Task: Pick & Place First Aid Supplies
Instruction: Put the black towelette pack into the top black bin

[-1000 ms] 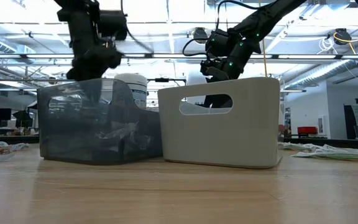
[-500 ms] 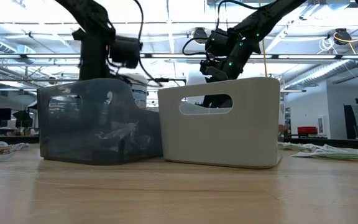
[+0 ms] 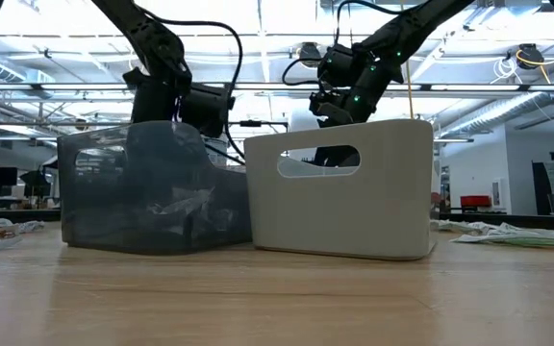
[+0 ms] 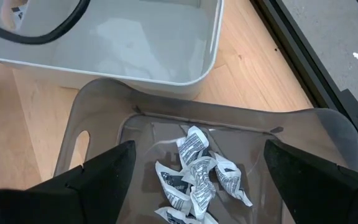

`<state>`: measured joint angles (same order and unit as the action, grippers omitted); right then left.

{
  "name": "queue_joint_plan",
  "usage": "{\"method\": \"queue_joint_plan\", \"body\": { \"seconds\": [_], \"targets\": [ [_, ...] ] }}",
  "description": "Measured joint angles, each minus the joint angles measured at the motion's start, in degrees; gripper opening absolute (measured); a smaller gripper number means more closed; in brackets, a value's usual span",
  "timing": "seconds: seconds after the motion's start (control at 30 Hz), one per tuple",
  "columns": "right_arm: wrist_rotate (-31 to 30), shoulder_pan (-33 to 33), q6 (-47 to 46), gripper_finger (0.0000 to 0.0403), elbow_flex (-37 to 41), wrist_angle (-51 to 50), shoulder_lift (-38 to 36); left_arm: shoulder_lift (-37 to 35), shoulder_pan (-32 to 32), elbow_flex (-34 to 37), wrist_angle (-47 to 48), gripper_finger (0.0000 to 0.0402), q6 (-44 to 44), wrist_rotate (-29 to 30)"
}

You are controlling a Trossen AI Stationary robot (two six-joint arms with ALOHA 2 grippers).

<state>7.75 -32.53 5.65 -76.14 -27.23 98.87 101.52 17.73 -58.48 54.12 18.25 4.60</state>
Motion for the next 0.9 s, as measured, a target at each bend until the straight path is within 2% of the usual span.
{"method": "queue_joint_plan", "body": {
  "seconds": [0.13,0.33,0.57,0.7,0.9],
  "targets": [
    [0.0,0.0,0.99,0.035,0.0,-0.01,0.0,0.21,-0.86,-0.02,-0.03,0.0094,0.1,0.39],
    [-0.02,0.01,1.51,0.035,0.0,0.0,0.0,-0.1,-1.16,-0.02,1.02,0.0014,0.5,-0.53],
    [-0.02,0.02,1.51,0.035,0.0,0.01,0.0,-6.73,-1.2,0.09,1.27,0.0008,-1.07,0.18],
    [-0.01,0.34,1.51,0.035,0.0,0.03,0.0,-12.39,-1.77,0.13,-4.66,0.0009,-3.72,0.39],
    [0.0,1.3,1.51,0.035,0.0,0.24,0.0,-19.45,-1.84,5.04,-22.44,0.0007,-5.51,-3.25]
  ]
}}
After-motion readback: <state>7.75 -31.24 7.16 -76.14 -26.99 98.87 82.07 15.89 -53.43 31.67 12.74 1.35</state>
